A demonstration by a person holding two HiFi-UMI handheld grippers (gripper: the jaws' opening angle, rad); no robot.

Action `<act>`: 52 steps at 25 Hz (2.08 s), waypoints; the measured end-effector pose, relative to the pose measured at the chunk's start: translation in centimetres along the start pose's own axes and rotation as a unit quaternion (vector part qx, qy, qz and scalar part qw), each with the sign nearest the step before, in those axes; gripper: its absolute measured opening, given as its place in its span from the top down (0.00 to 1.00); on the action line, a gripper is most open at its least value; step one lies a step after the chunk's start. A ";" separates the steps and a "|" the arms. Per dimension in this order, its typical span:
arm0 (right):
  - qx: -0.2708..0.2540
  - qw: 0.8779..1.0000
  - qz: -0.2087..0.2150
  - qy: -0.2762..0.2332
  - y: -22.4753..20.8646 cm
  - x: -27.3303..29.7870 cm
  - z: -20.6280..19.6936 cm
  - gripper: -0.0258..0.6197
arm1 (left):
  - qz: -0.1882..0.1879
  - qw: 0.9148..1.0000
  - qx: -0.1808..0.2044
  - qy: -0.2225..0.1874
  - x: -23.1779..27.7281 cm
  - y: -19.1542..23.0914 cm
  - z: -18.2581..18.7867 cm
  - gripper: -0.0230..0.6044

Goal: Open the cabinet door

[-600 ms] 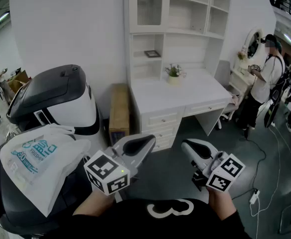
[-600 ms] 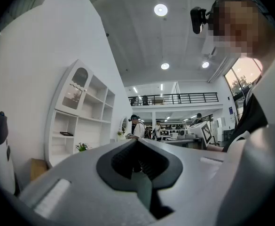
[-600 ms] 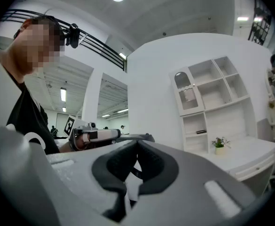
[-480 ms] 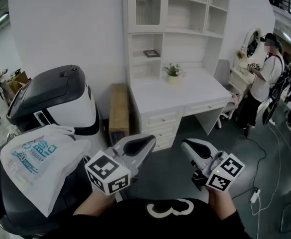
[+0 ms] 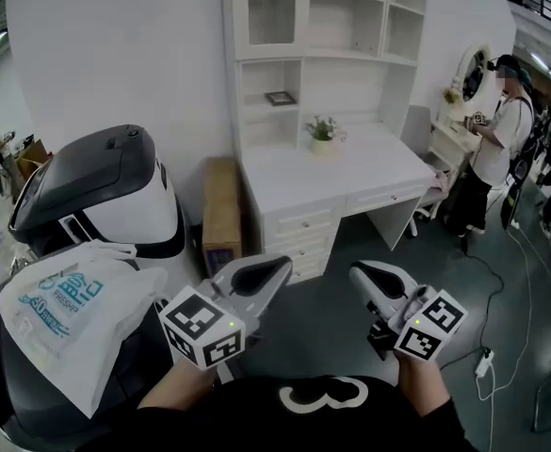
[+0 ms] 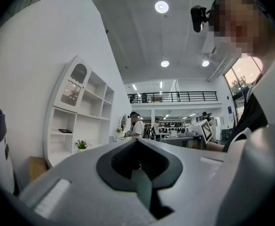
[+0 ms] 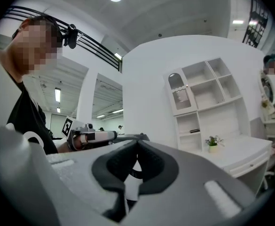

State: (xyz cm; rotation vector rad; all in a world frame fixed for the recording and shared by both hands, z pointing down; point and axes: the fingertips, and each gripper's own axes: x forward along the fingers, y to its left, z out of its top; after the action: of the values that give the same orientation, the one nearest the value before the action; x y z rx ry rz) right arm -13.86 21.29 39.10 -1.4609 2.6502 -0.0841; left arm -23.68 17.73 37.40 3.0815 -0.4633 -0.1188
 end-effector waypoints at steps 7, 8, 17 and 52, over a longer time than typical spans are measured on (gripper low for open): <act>0.008 1.000 0.016 0.012 -1.6 2.1 -0.5 0.96 | 0.037 0.999 -0.004 0.001 -0.6 2.8 -0.7 0.96; 0.009 1.000 0.020 0.011 -1.9 2.6 -0.6 0.96 | 0.042 0.999 -0.005 0.002 -0.6 3.3 -1.0 0.96; 0.031 0.998 0.059 0.009 -9.3 7.4 -1.0 0.96 | 0.089 0.996 -0.008 0.027 4.6 9.5 -2.6 0.95; -0.033 0.994 0.108 -0.002 -48.2 22.3 8.3 0.96 | 0.120 0.987 0.106 0.004 41.5 32.9 3.7 0.96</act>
State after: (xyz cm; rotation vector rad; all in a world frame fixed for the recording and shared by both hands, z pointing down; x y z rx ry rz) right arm 15.86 -23.24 34.22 -1.1792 2.8136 0.0268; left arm 5.97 -25.96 31.85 3.1941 -0.8979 -0.0565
